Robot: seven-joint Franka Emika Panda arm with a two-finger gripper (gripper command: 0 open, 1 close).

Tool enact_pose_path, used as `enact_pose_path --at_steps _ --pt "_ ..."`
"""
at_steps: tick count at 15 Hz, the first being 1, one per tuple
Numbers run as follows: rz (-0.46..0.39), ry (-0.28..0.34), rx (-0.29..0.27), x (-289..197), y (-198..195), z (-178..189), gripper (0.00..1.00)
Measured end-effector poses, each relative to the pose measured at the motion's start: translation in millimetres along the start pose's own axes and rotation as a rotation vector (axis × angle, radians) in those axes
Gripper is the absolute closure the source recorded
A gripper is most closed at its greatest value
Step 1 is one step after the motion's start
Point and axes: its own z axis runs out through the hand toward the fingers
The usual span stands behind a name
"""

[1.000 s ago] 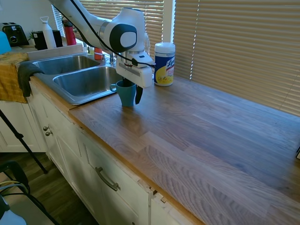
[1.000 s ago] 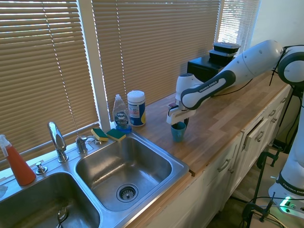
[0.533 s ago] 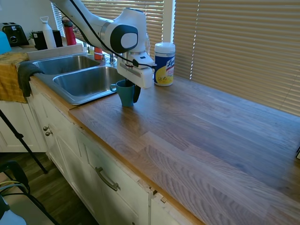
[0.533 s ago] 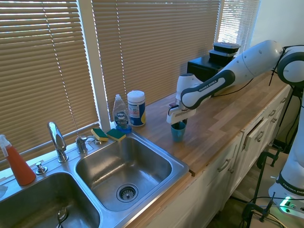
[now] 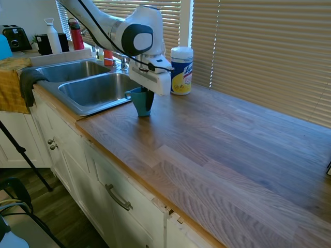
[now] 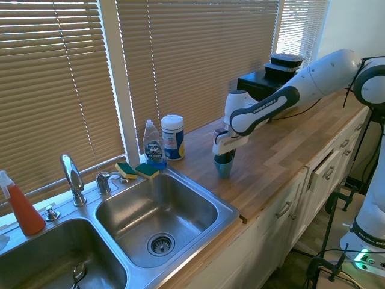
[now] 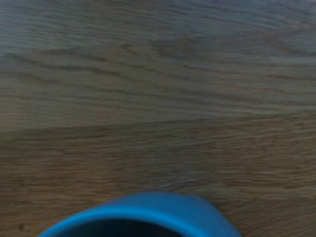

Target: Put the mug in the sink

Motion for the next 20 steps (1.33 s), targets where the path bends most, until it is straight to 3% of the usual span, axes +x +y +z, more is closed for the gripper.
enact_pose_path --at_steps 4,10,14,20 --pt "-0.072 0.010 0.050 -22.8 -13.2 -29.9 1.00" --pt "-0.203 0.025 0.159 -125.2 -72.1 -105.4 1.00" --pt "-0.222 0.031 0.162 -146.6 -108.5 -100.5 1.00" --pt "-0.307 0.020 0.190 -188.3 -213.7 -46.8 1.00"
